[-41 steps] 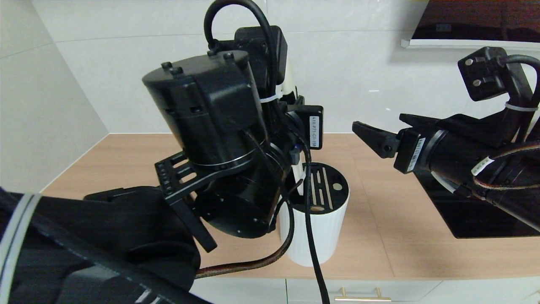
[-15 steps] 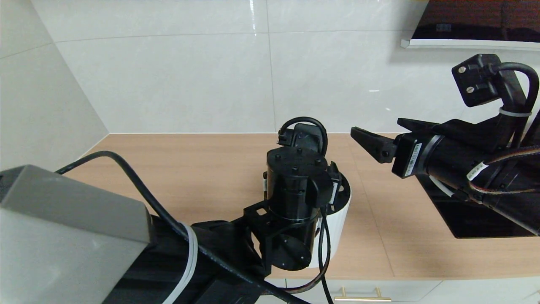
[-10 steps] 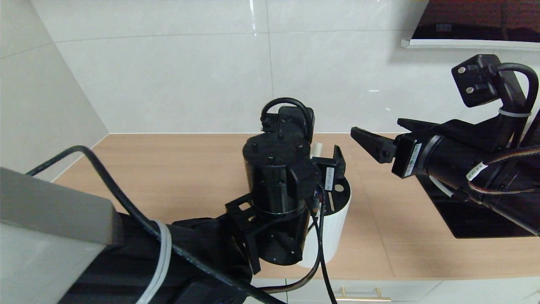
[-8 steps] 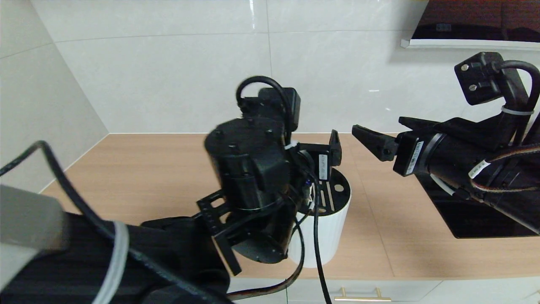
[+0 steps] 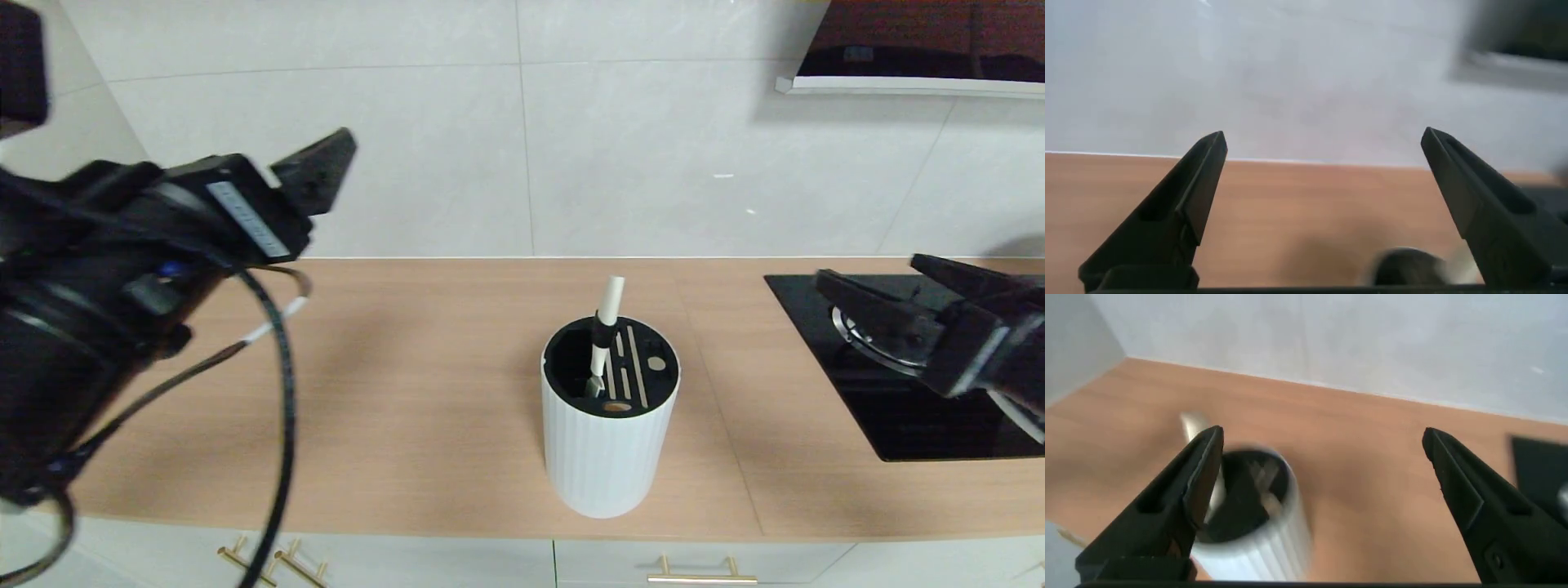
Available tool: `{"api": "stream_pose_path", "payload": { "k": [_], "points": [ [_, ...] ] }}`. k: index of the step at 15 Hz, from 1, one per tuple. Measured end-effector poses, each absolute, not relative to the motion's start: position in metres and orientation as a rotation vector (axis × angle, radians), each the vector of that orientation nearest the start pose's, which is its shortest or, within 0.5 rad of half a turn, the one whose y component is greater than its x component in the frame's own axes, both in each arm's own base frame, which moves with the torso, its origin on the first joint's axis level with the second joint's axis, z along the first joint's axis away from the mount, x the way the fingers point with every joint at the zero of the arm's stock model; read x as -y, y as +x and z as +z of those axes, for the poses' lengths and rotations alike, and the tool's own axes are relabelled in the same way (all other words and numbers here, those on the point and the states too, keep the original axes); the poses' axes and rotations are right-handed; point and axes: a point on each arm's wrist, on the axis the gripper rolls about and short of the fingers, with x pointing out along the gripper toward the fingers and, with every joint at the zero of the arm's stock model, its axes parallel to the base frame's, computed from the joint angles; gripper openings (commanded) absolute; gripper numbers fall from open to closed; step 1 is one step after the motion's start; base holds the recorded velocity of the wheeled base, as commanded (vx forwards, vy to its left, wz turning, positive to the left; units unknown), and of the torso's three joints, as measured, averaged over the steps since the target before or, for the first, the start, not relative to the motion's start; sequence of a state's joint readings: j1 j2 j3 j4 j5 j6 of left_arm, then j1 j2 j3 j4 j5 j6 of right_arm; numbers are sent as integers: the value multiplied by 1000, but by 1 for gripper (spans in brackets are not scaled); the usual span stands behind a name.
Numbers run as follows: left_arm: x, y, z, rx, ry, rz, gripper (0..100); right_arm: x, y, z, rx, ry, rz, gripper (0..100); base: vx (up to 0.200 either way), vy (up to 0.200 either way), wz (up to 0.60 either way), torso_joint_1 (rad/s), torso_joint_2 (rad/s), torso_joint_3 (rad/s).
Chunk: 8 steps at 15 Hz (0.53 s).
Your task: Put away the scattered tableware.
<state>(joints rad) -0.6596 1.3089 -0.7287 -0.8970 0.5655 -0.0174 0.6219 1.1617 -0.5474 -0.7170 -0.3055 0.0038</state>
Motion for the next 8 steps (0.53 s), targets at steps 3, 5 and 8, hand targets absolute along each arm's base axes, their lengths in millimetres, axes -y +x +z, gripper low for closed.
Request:
{"api": "stream_pose_path", "payload": {
  "k": [3, 5, 8],
  "points": [
    [54, 111, 283, 212, -135, -17, 100, -40, 93, 231, 139, 45, 197, 100, 0, 0, 0, 0, 0, 0],
    [20, 64, 265, 139, -74, 22, 100, -16, 55, 217, 146, 31, 133, 100, 0, 0, 0, 0, 0, 0],
    [-11, -4, 229, 85, -31, 57, 100, 5, 2, 187, 131, 0, 74, 100, 0, 0, 0, 0, 0, 0]
  ]
}}
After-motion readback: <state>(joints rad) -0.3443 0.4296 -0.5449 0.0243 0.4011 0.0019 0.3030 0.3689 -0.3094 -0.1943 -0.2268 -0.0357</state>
